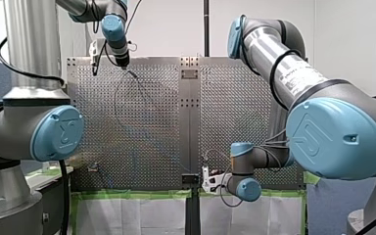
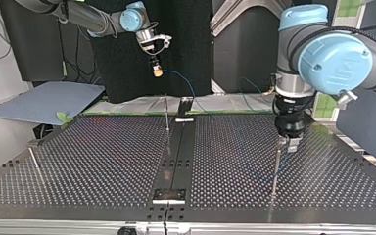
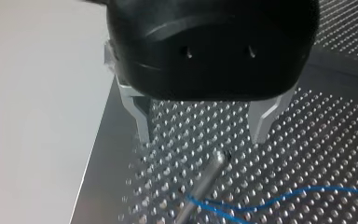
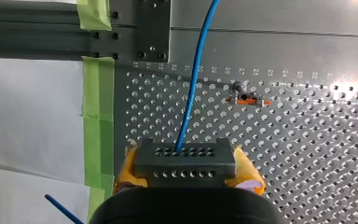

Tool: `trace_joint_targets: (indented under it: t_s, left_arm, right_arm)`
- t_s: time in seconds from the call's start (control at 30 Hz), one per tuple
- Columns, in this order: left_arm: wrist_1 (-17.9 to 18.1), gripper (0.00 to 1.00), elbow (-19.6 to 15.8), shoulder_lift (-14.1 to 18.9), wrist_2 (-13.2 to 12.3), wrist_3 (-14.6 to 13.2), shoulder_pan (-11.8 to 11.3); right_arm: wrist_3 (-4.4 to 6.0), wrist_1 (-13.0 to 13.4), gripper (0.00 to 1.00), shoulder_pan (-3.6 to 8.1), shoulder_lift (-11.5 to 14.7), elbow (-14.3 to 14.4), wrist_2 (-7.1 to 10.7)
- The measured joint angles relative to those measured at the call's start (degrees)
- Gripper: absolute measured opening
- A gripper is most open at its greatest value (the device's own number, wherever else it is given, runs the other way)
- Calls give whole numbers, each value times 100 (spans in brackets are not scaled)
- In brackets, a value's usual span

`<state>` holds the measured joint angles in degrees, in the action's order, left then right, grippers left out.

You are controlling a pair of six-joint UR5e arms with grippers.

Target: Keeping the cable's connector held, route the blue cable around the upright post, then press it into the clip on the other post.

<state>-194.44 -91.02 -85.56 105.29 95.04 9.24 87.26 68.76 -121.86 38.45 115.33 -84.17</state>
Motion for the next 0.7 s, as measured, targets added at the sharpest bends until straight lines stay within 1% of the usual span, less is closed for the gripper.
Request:
trace_joint_targets:
  t_s: [0.23,0.4,0.53,0.7]
  left_arm:
    - [282,98,2,-33,-358,-382,162]
    - [481,98,3,-214,-576,-637,354]
    - [640,98,2,-403,-502,-831,543]
    - [910,98,1,-689,-242,-968,829]
  right_arm:
    - [3,-10,0,-2,-3,-1,1]
    - [1,11,0,-12,-4,-1,3]
    - [3,22,0,-15,-6,0,4]
    - [-2,29,0,-17,-5,-2,4]
